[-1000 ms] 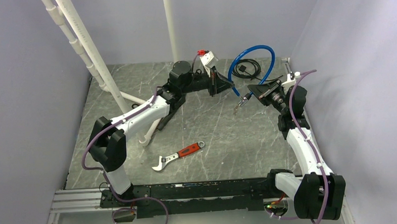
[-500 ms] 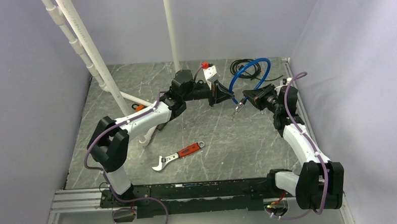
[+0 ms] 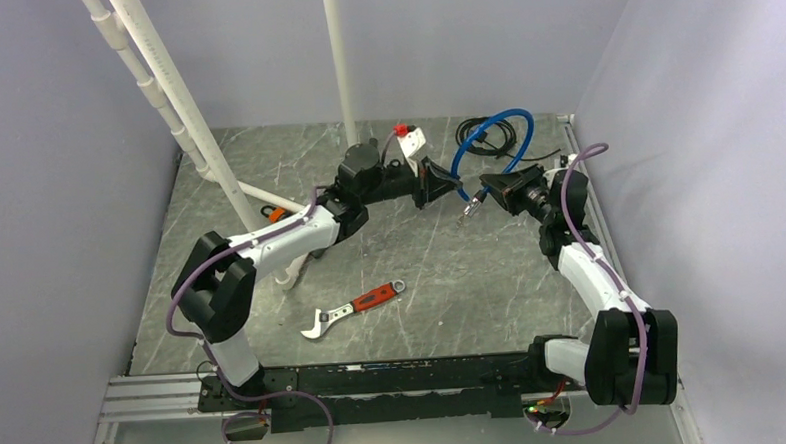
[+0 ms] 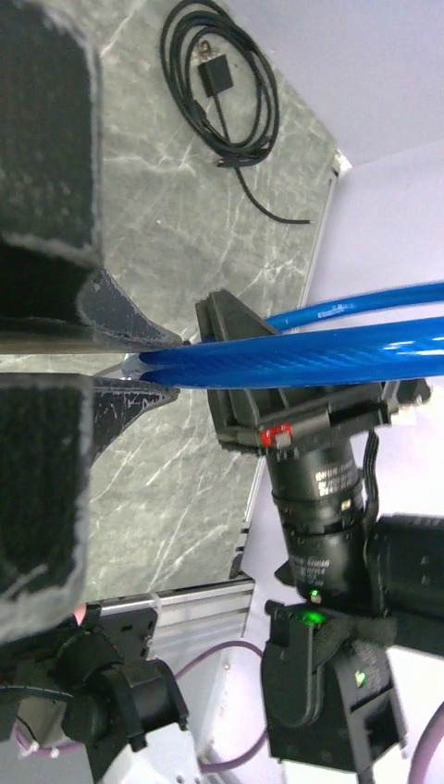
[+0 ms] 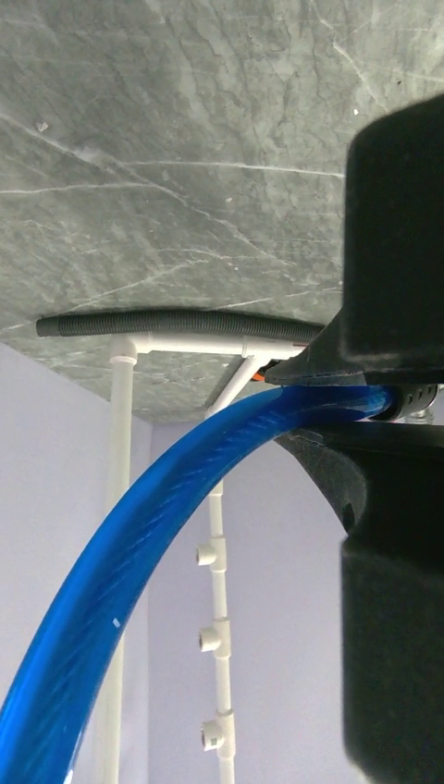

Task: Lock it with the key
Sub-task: Lock the lock.

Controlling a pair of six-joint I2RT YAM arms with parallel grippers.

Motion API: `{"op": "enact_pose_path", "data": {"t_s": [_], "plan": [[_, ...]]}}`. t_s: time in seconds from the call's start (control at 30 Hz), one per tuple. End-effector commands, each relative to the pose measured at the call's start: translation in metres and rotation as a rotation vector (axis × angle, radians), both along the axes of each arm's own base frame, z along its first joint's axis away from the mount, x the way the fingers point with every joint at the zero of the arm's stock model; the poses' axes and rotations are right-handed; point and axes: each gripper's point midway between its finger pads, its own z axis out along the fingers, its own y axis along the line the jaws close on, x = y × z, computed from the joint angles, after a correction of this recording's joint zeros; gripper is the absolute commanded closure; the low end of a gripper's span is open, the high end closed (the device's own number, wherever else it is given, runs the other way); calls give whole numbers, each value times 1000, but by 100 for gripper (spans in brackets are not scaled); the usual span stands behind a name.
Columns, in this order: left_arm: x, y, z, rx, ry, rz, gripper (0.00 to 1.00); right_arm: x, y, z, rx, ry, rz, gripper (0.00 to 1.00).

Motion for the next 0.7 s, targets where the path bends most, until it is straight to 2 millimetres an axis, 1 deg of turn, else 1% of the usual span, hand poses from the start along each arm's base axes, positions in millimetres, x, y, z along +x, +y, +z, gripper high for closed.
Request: {"op": "enact_pose_path", "data": {"t_s": [0.0,0.1,0.13,0.17,0.27,0.33,0.37,0.43,0.5,0.57,0.63,0.67], "plan": [[-39,-17,-2,19,-193,-100,100,-4,23,54,102,-152,99,100],[-52,-19,-8,38,-187,-180,100,-4,23,55,86,-165,98,100],[-53,-19,-13,51,-167,-193,100,-4,24,58,85,-176,107,100],[-50,-18,-20,70,-133,-180,100,-5,25,62,80,-193,113,100],[-19,-7,-41,88,74,-109,100,-11,26,81,41,-278,133,100],[7,2,-61,108,214,-15,100,-15,27,90,23,-317,144,100],[15,5,-65,100,259,1,100,-19,32,93,15,-335,162,100],[19,3,-66,94,254,5,100,-24,39,93,-1,-348,183,100],[9,-4,-60,92,185,-33,100,-24,39,84,1,-319,175,100],[-17,-16,-53,103,54,-112,100,-20,38,73,28,-267,154,100],[-46,-25,-49,115,-68,-194,100,-17,35,66,49,-236,135,100],[-50,-26,-50,115,-75,-198,100,-16,36,65,52,-229,139,100]]}}
